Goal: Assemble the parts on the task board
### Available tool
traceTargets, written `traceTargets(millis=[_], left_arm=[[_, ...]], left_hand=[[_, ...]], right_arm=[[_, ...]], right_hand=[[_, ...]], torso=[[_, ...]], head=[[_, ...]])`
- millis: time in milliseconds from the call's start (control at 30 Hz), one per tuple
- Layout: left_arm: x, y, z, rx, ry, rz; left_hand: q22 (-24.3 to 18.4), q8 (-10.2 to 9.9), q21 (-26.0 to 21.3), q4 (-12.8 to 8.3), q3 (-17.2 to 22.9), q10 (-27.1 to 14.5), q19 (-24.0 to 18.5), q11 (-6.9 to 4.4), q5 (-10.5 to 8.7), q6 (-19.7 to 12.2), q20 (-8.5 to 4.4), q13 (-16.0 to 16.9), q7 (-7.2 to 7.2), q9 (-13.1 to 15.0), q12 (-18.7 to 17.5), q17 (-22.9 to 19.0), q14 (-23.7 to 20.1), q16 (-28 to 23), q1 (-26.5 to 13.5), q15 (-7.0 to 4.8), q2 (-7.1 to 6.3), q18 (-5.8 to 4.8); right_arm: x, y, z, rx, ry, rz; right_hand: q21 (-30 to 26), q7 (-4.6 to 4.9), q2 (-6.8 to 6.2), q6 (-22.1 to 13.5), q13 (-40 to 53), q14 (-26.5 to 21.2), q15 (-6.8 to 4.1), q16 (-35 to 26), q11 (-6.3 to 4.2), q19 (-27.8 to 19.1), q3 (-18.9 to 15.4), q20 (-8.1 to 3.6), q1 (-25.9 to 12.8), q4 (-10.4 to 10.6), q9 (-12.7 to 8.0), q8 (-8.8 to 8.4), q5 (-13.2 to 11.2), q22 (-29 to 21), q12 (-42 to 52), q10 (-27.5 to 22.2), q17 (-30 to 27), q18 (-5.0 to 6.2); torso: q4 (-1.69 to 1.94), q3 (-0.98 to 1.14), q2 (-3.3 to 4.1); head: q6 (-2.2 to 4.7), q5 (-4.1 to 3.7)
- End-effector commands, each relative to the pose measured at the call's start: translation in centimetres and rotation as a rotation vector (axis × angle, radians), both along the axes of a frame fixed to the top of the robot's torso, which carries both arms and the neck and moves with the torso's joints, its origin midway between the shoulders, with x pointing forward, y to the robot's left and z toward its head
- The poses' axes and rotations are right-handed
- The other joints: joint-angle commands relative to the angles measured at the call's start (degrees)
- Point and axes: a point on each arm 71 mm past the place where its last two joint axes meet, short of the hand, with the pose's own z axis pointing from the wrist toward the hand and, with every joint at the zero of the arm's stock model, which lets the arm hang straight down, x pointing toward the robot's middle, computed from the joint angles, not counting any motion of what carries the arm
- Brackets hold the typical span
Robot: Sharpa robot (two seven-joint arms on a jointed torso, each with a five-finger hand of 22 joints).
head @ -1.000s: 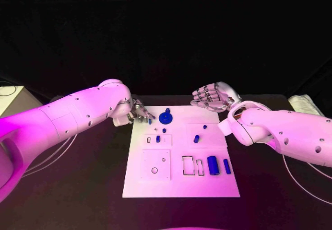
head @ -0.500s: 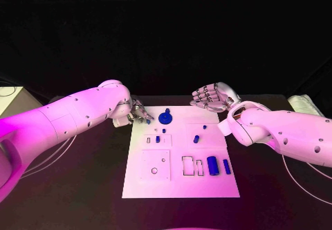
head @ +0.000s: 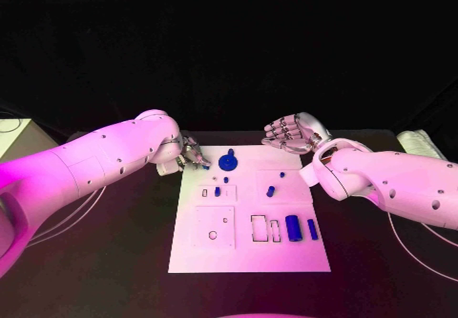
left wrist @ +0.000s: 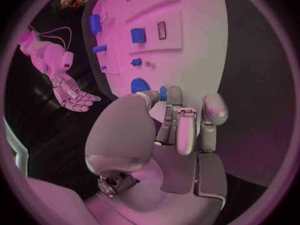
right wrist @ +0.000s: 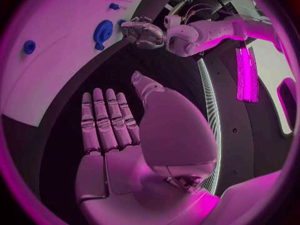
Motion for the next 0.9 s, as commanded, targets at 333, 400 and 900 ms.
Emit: traceTargets(millis=[333, 400, 900], left_arm=[[-1.1, 0.8, 0.4, -0.092, 0.003, 0.025], [-1.5, 1.0, 0.5, -0.102, 0.002, 0.022], [-5.1, 1.3, 1.0, -0.091, -0.122, -0.002]], left_hand=[[1.33, 3.35, 1.22, -3.38, 6.93, 1.87, 1.02, -0.21, 0.35, -0.36, -0.22, 2.09, -0.02, 3.89, 1.36, 6.10, 1.89, 0.88, 0.85, -0.30, -0.77, -0.25], [1.71, 3.73, 1.48, -3.71, 8.19, 2.32, 1.29, -0.28, 0.38, -0.33, -0.27, 2.57, -0.08, 4.08, 1.75, 6.39, 2.06, 1.03, 0.39, -0.37, -1.21, -0.32], [5.39, 5.77, 3.98, -9.07, 18.86, 5.80, 4.21, -1.03, 0.27, 0.81, -1.03, 5.24, -0.72, 4.62, 3.75, 8.66, 3.43, 2.02, -5.82, -1.14, -4.64, -1.05]], right_arm=[[0.0, 0.1, 0.0, -0.005, -0.005, 0.017], [0.0, 0.0, 0.0, -0.005, -0.005, 0.016], [0.1, -0.3, -0.1, -0.009, 0.002, 0.011]], right_hand=[[-0.06, 1.51, 0.56, 0.52, -0.01, 0.20, 0.09, -0.35, 0.04, -0.65, -0.13, 0.03, -0.07, -0.26, -0.14, -0.45, -0.01, -0.31, -0.32, 0.36, -0.26, 0.30], [-0.06, 1.51, 0.56, 0.52, -0.01, 0.20, 0.09, -0.35, 0.04, -0.65, -0.13, 0.03, -0.07, -0.26, -0.14, -0.45, -0.01, -0.31, -0.32, 0.36, -0.26, 0.30], [-0.08, 1.51, 0.57, 0.53, -0.01, 0.21, 0.10, -0.41, 0.05, -0.72, -0.13, 0.03, -0.04, -0.32, -0.17, -0.50, -0.01, -0.41, -0.39, 0.38, -0.34, 0.29]], torso=[[0.17, 0.05, -0.19], [0.25, 0.09, -0.31], [0.88, 0.39, -1.19]], head=[[-0.15, 0.05], [-0.27, 0.08], [-1.18, 0.76]])
